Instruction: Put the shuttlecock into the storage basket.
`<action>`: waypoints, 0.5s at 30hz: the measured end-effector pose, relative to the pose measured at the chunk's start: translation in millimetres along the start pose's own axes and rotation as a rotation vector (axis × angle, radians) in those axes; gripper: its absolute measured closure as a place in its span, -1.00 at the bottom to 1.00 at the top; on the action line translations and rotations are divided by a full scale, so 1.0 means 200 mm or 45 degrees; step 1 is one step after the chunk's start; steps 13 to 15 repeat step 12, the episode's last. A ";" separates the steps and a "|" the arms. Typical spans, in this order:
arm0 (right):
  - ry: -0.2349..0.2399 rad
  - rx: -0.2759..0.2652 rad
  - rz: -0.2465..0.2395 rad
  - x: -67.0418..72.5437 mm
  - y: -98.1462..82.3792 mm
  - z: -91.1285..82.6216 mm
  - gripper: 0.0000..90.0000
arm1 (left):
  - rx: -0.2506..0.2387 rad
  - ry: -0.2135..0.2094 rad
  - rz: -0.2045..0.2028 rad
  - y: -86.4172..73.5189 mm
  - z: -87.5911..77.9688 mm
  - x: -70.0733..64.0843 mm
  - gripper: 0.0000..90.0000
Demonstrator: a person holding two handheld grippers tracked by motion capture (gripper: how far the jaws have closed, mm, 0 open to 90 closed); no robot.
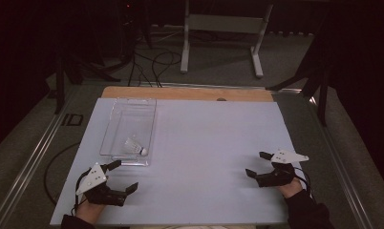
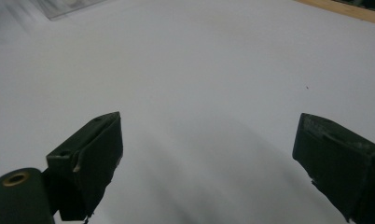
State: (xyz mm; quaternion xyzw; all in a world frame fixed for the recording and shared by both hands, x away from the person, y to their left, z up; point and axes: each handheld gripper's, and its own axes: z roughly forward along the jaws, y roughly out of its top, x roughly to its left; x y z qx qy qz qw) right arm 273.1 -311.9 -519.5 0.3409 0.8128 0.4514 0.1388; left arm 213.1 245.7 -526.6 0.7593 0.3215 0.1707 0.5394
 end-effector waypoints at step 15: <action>0.027 0.003 0.016 0.02 -0.04 0.00 -0.80 | 0.002 0.000 -0.002 0.00 0.00 0.00 -1.00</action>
